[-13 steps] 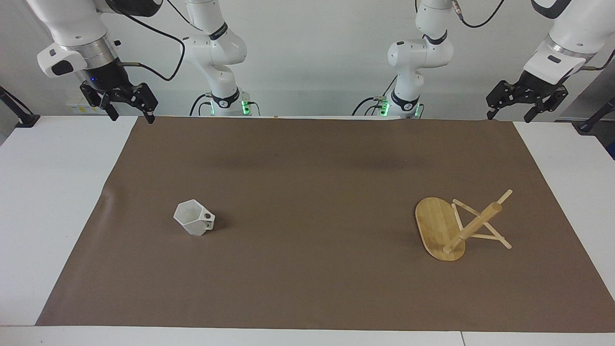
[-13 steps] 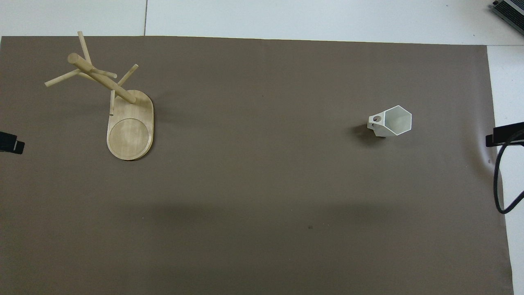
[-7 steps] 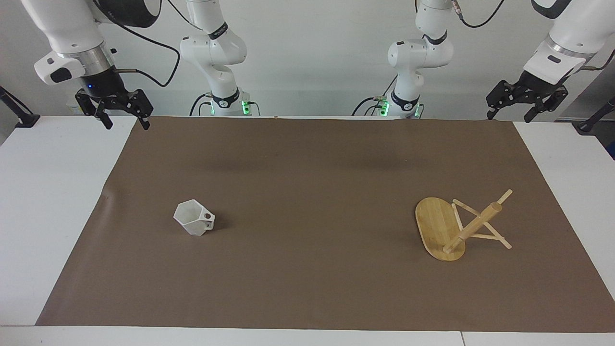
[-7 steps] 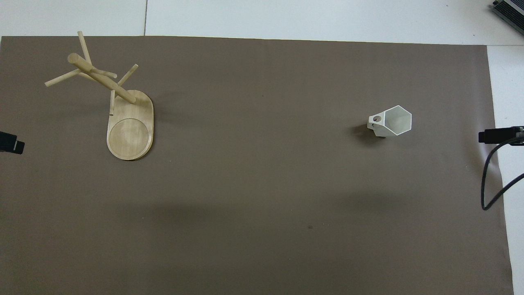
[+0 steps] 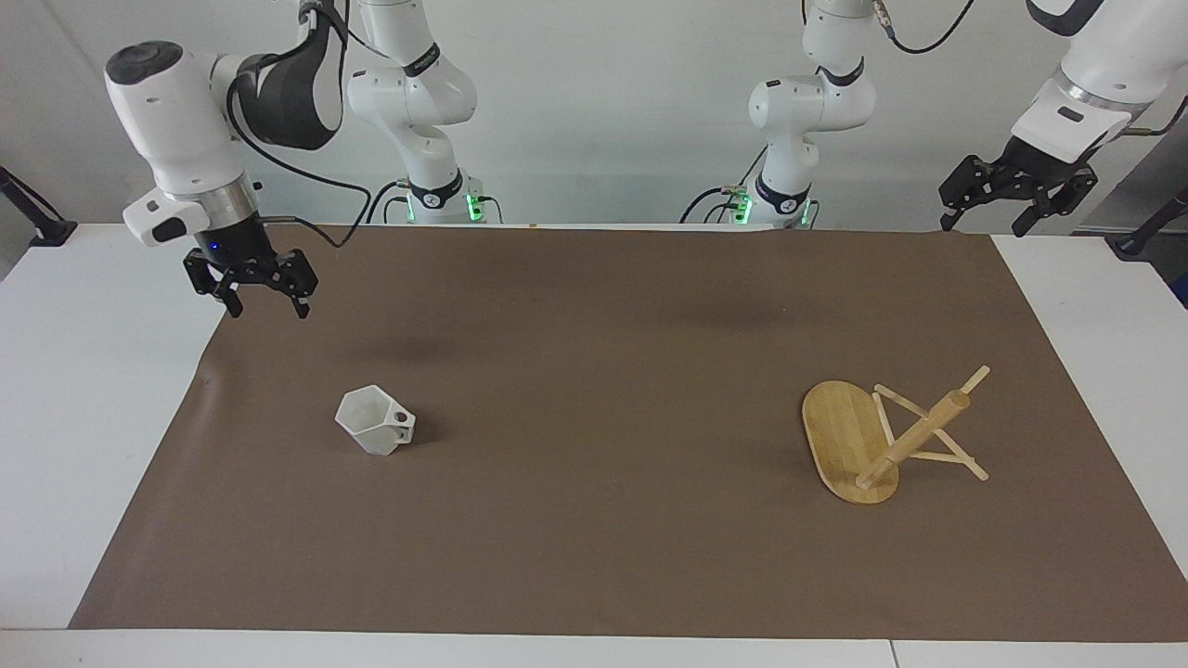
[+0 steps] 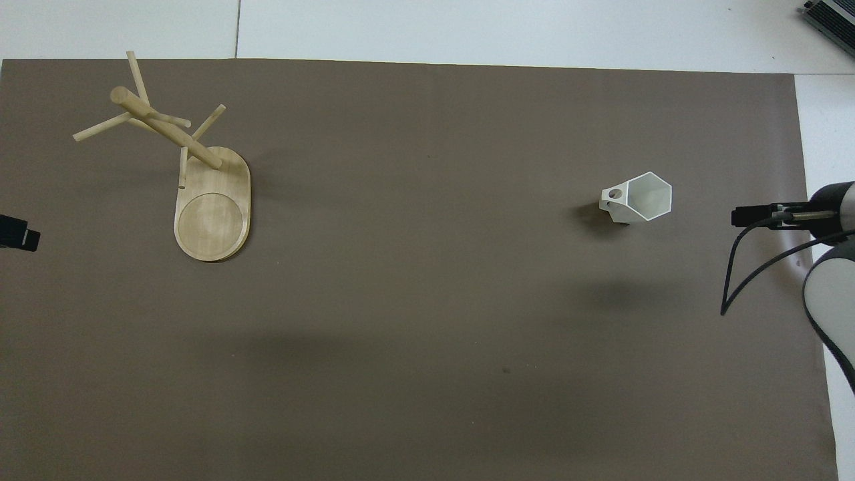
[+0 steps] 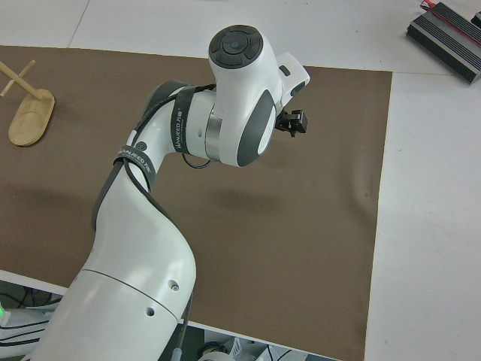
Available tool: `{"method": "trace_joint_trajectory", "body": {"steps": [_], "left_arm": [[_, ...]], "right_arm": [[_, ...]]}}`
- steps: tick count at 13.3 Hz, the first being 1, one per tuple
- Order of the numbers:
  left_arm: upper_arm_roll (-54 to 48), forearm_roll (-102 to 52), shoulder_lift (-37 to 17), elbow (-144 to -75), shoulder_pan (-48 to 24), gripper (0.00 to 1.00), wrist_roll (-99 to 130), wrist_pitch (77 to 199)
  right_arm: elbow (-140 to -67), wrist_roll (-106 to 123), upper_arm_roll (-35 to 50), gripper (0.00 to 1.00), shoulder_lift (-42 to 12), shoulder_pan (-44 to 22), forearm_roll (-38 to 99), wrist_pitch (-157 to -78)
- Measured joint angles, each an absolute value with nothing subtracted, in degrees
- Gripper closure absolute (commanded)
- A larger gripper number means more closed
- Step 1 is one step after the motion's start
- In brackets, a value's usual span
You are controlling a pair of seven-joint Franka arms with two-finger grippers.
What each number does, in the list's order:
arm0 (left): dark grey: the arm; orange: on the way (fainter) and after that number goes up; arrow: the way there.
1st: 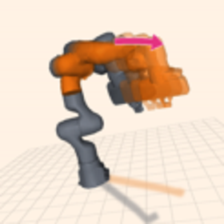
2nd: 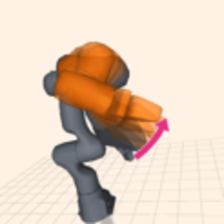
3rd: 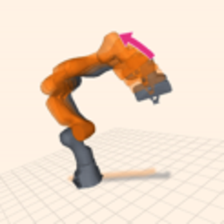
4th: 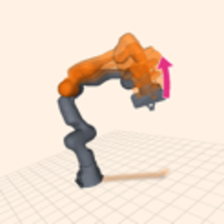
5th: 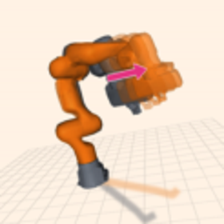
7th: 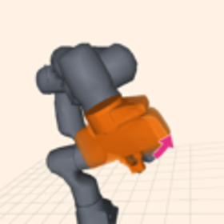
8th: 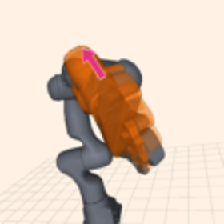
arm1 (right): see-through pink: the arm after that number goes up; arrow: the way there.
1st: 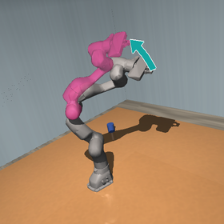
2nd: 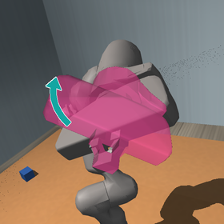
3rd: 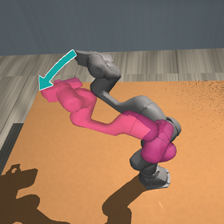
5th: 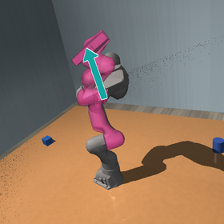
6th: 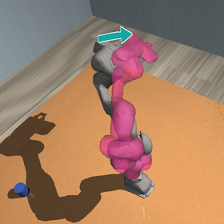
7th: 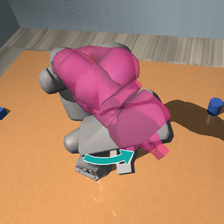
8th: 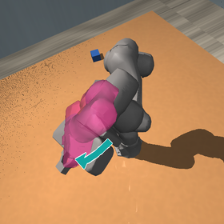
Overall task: Hang cup on rack
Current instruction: 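Reach the right gripper to the white mug and grasp its rim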
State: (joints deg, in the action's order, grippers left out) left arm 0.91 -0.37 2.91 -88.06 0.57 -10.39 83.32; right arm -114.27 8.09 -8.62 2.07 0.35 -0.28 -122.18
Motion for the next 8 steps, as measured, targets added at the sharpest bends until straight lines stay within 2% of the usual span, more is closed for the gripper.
{"method": "trace_joint_trajectory", "body": {"steps": [5,8], "left_arm": [[0.91,-0.37,2.91,-88.06,0.57,0.00,-10.39,83.32],[0.91,-0.37,2.91,-88.06,0.57,0.00,-10.39,83.32]], "right_arm": [[-115.00,3.28,-8.26,0.00,-7.09,0.33,1.02,-132.17],[-114.98,2.82,-7.87,0.00,-10.12,0.29,6.24,-136.40]]}}
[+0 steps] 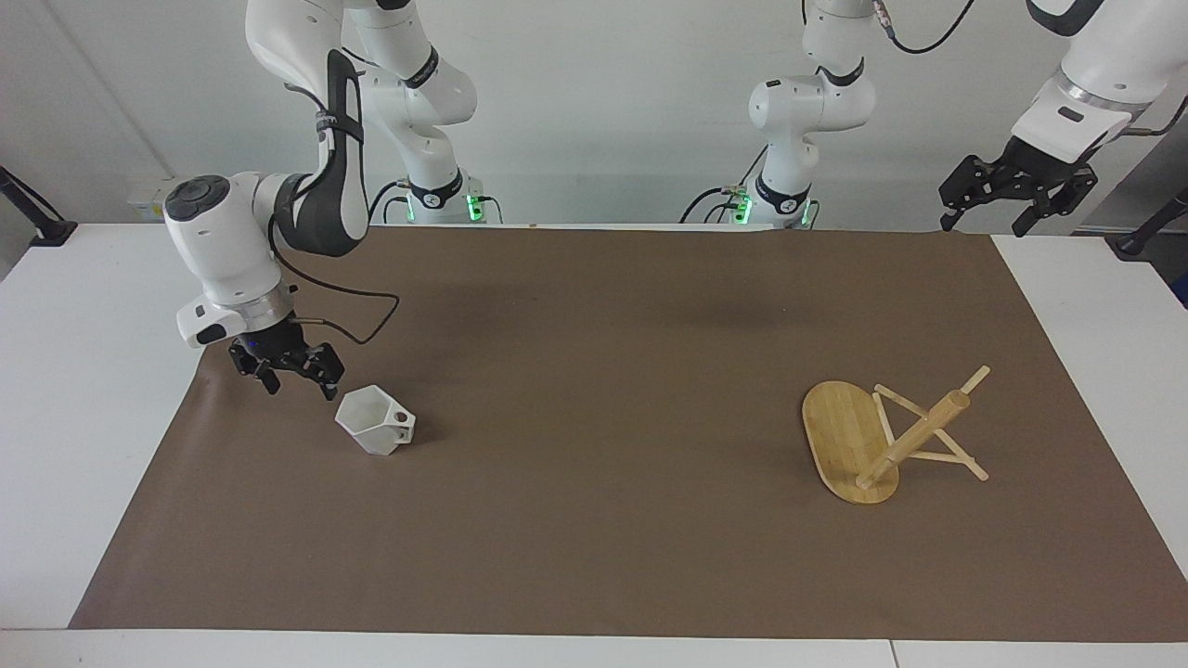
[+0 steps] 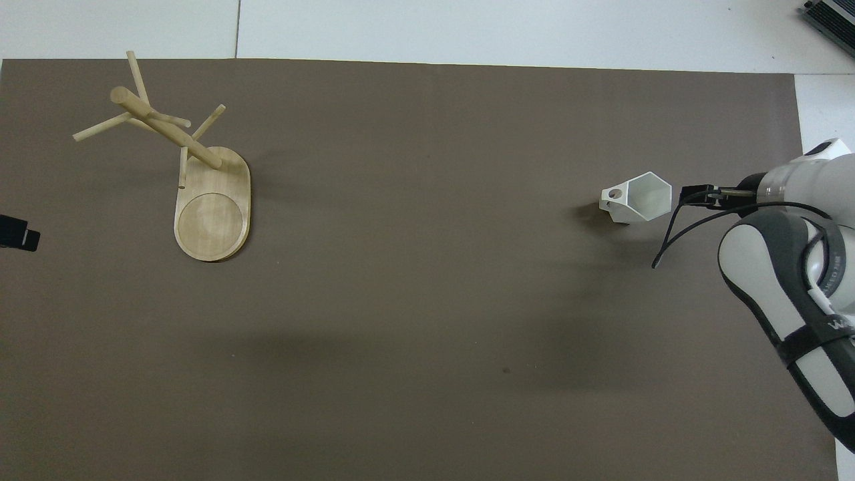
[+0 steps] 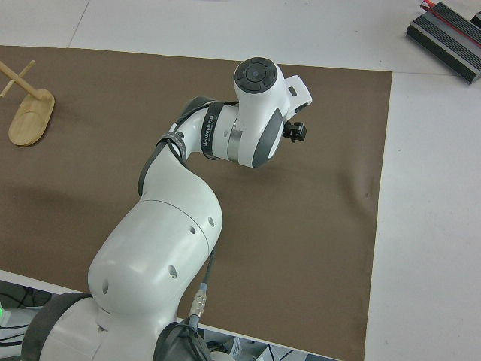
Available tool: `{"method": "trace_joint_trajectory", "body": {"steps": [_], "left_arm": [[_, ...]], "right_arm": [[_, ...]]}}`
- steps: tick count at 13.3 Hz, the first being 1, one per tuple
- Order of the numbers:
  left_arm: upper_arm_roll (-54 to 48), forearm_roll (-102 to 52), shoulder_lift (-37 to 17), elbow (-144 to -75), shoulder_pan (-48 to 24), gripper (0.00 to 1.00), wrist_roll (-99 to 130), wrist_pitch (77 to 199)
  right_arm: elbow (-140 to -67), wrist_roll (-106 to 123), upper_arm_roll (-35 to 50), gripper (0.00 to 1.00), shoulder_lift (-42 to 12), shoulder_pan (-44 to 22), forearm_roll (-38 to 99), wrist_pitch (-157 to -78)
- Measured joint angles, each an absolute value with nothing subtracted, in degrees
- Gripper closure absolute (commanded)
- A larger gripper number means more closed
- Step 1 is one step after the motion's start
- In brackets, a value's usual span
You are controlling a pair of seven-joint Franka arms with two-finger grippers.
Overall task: Hang cup on rack
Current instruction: 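Reach the right gripper to the white mug and grasp its rim, then lift the white mug with the right gripper and carry it toward the center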
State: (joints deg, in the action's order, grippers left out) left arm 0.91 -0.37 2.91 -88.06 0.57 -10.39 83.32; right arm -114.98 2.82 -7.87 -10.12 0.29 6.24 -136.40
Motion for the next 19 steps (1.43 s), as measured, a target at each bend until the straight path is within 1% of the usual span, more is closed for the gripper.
{"method": "trace_joint_trajectory", "body": {"steps": [6,13,14,16,17,19], "left_arm": [[0.91,-0.37,2.91,-88.06,0.57,0.00,-10.39,83.32],[0.91,-0.37,2.91,-88.06,0.57,0.00,-10.39,83.31],[0.91,-0.37,2.91,-88.06,0.57,0.00,-10.39,83.32],[0.91,-0.37,2.91,-88.06,0.57,0.00,-10.39,83.31],[0.91,-0.37,2.91,-88.06,0.57,0.00,-10.39,83.31],[0.91,-0.37,2.91,-88.06,0.57,0.00,-10.39,83.31]], "right_arm": [[-114.98,0.14,-5.52,0.00,-10.65,0.22,6.78,-139.36],[-115.08,-0.30,-4.88,0.00,-12.85,0.20,6.79,-140.56],[-115.15,-0.30,-4.88,0.04,-12.90,0.20,6.79,-140.56],[-115.23,-0.38,-4.88,0.20,-12.92,0.20,6.79,-140.56],[-115.23,-0.48,-4.88,0.31,-12.91,0.20,6.79,-140.56],[-115.26,-0.62,-4.77,0.43,-12.91,0.21,6.82,-140.57]]}}
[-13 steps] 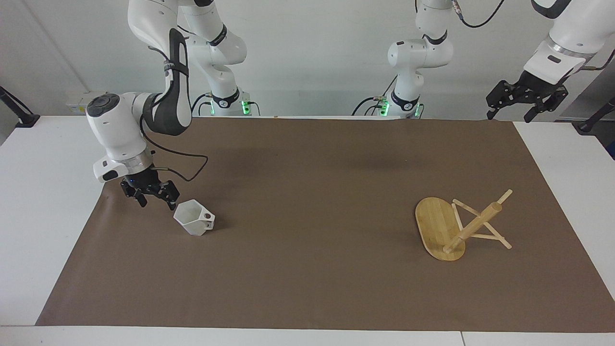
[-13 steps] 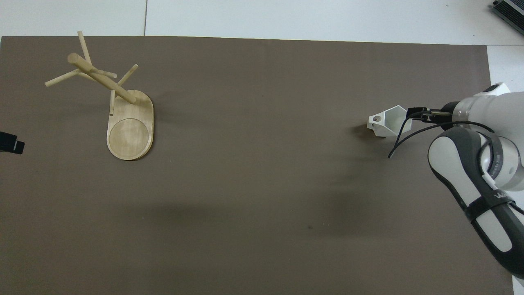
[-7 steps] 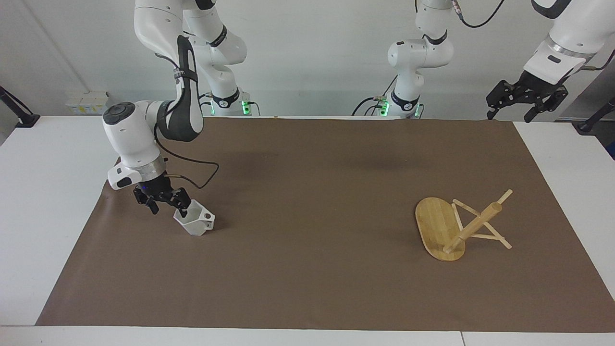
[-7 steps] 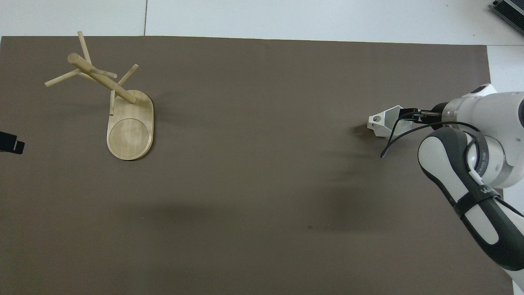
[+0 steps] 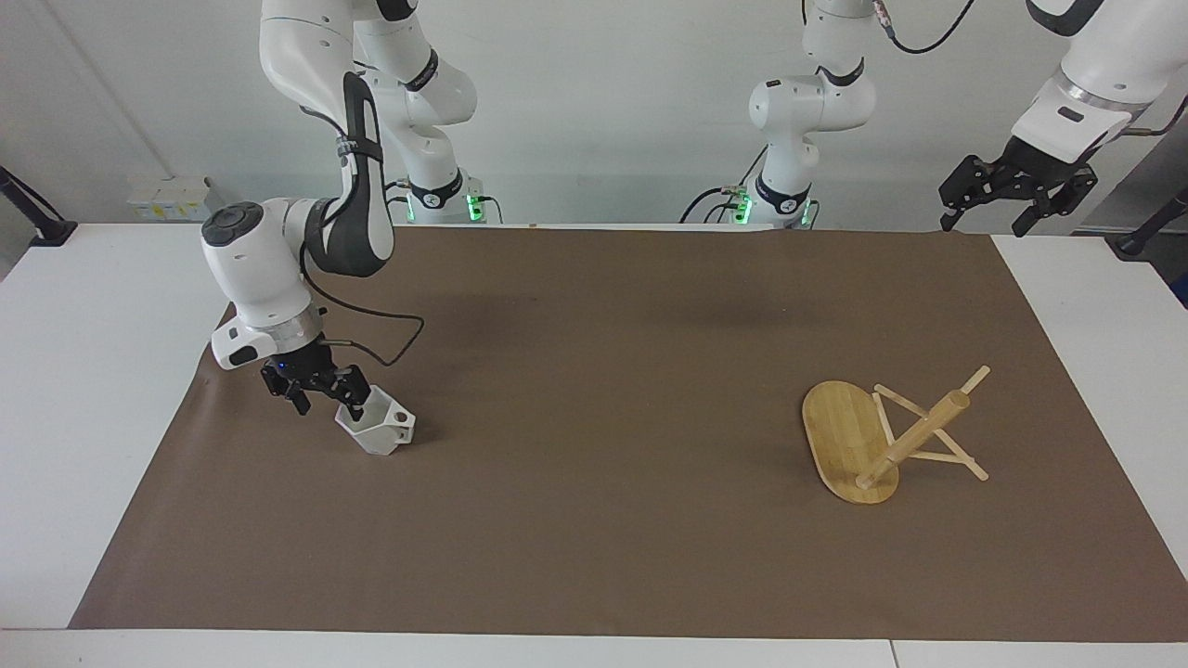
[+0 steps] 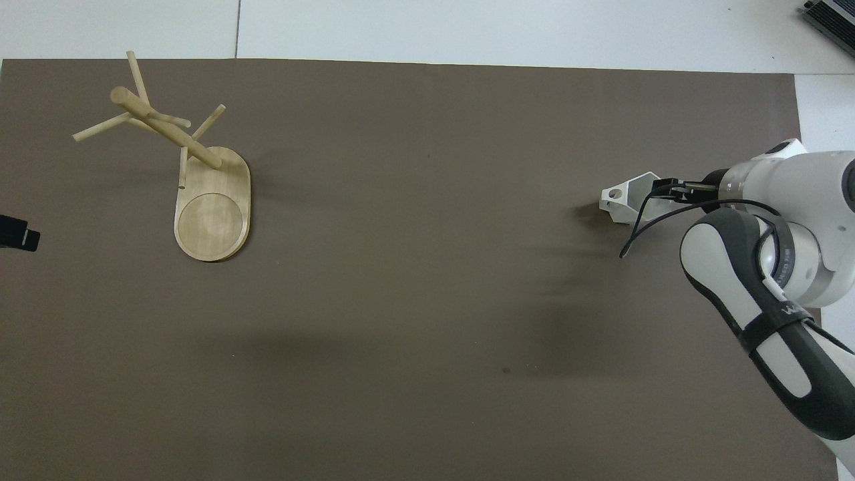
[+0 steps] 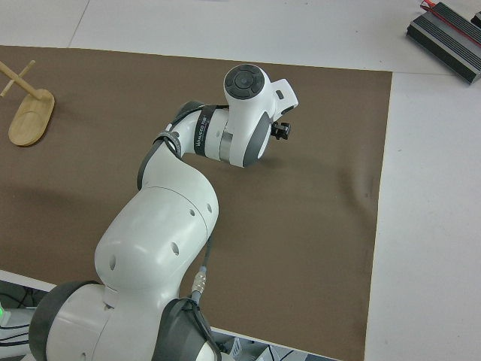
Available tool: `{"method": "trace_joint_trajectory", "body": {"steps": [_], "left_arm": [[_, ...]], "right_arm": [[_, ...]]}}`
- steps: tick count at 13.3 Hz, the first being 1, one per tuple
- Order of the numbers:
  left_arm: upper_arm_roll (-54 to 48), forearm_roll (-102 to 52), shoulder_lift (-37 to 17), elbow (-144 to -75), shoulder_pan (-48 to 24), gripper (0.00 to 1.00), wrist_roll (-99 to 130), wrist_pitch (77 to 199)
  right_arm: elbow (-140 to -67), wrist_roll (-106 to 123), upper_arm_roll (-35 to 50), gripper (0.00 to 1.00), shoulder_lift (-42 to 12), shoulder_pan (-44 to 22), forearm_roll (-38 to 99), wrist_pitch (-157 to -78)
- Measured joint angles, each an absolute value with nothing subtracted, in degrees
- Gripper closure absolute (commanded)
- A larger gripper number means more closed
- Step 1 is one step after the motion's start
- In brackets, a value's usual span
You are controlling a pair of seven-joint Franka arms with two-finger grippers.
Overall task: Hang cup on rack
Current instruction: 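Lift the white mug with the right gripper and carry it toward the center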
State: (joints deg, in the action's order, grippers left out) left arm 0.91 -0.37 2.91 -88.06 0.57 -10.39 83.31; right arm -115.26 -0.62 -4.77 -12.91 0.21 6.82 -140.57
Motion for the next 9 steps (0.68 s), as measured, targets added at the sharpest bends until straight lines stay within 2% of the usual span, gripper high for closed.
{"method": "trace_joint_trajectory", "body": {"steps": [3,6,8,9], "left_arm": [[0.91,-0.37,2.91,-88.06,0.57,0.00,-10.39,83.31],[0.91,-0.37,2.91,-88.06,0.57,0.00,-10.39,83.31],[0.91,-0.37,2.91,-88.06,0.57,0.00,-10.39,83.31],[0.91,-0.37,2.91,-88.06,0.57,0.00,-10.39,83.31]], "right_arm": [[-115.30,-2.57,-3.70,0.60,-12.92,0.18,6.89,-140.56],[-115.32,-3.05,-3.07,0.86,-12.92,0.18,6.90,-140.56],[-115.32,-3.06,-2.89,1.00,-12.91,0.18,6.91,-140.56],[-115.33,-3.07,-2.89,1.00,-12.92,0.19,6.91,-140.56]]}}
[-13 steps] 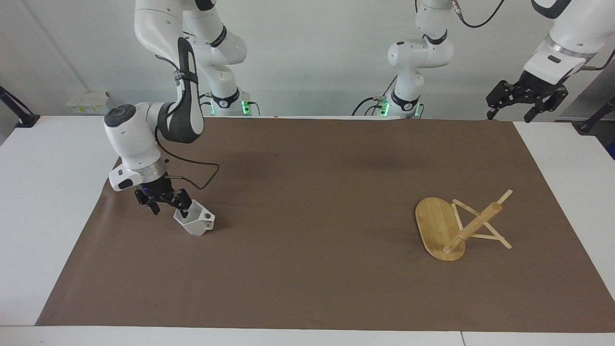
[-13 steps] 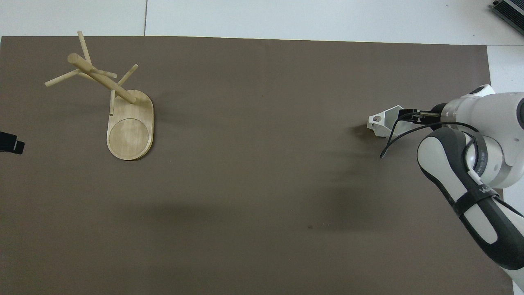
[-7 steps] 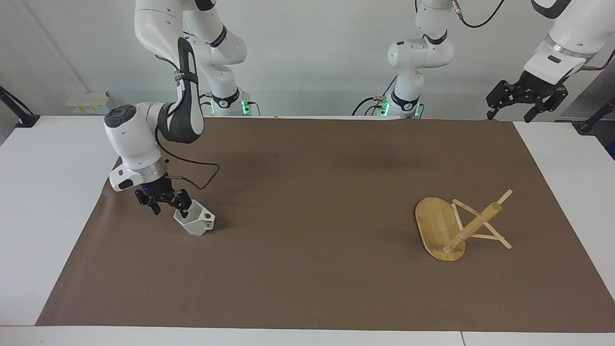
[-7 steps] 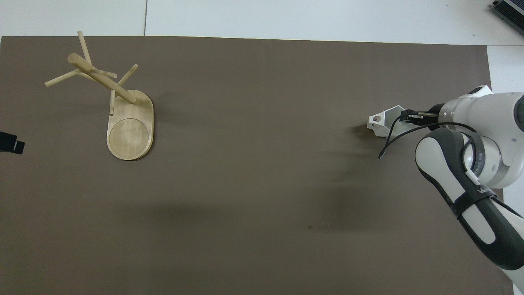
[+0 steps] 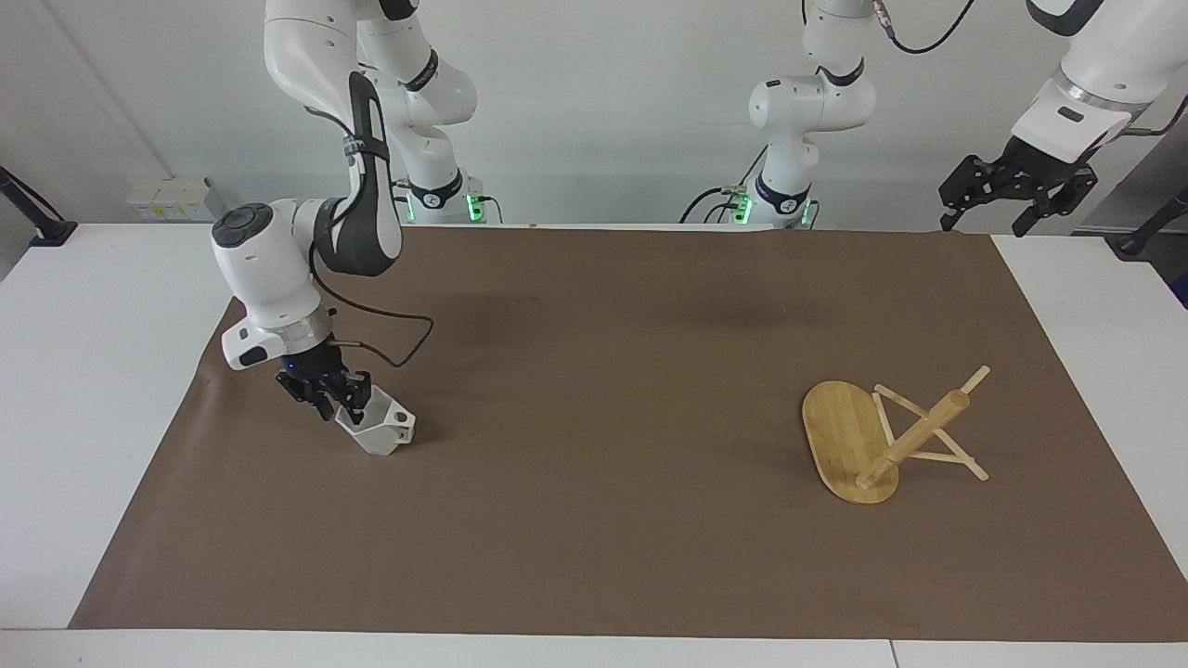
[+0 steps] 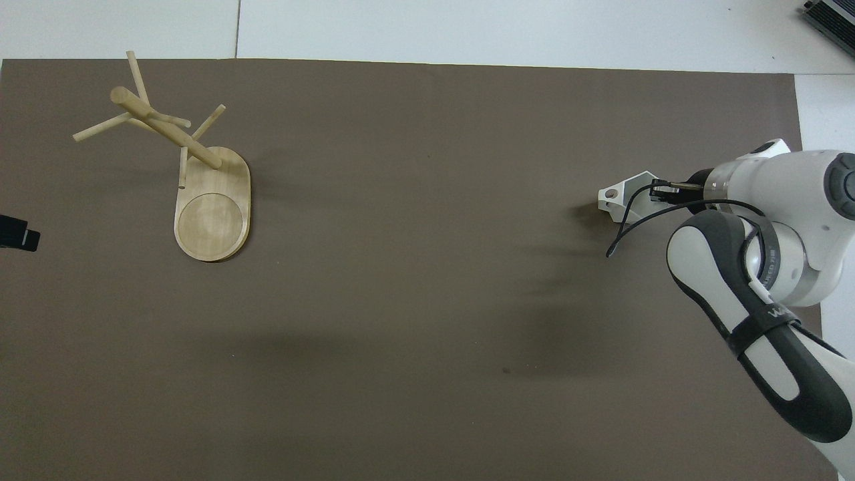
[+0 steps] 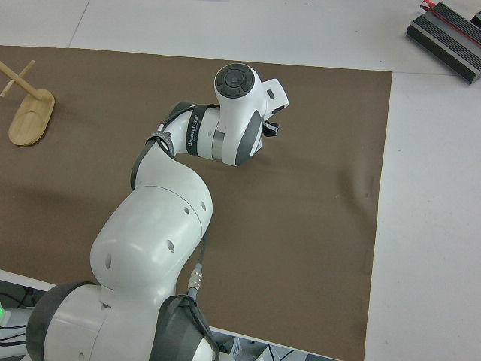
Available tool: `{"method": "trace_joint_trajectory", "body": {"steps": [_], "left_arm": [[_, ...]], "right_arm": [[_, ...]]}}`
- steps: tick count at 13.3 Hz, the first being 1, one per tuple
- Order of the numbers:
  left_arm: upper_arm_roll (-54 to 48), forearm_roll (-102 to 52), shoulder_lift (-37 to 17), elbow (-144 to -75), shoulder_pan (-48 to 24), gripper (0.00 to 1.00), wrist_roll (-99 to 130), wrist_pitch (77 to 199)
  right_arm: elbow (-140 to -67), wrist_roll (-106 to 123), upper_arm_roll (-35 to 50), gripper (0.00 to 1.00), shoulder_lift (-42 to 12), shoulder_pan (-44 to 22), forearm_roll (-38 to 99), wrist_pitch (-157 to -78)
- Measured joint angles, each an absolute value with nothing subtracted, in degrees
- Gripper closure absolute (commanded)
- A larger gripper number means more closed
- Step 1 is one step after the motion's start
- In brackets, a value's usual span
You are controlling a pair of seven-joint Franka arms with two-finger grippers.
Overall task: Hang cup on rack
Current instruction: 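Lift the white mug with the right gripper and carry it toward the center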
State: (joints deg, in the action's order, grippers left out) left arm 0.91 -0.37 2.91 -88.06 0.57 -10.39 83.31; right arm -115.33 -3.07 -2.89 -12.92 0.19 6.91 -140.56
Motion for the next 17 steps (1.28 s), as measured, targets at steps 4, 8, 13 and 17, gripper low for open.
{"method": "trace_joint_trajectory", "body": {"steps": [4,8,13,17], "left_arm": [[0.90,-0.37,2.91,-88.06,0.56,0.00,-10.40,83.06],[-1.03,-0.39,3.19,-88.06,0.36,0.00,-10.61,81.94],[-5.32,-0.40,3.38,-88.06,0.23,0.00,-10.55,81.03],[-5.40,-0.40,3.38,-88.08,0.26,0.00,-10.58,80.95]], "right_arm": [[-115.39,-3.09,-2.88,1.00,-12.94,0.18,6.98,-140.51],[-114.63,-3.09,-2.69,1.00,-12.92,0.19,6.98,-137.03],[-110.34,-3.09,4.75,1.00,-12.28,0.04,7.27,-133.18],[-104.74,-3.25,9.41,1.00,-11.53,-0.36,24.46,-129.98]]}}
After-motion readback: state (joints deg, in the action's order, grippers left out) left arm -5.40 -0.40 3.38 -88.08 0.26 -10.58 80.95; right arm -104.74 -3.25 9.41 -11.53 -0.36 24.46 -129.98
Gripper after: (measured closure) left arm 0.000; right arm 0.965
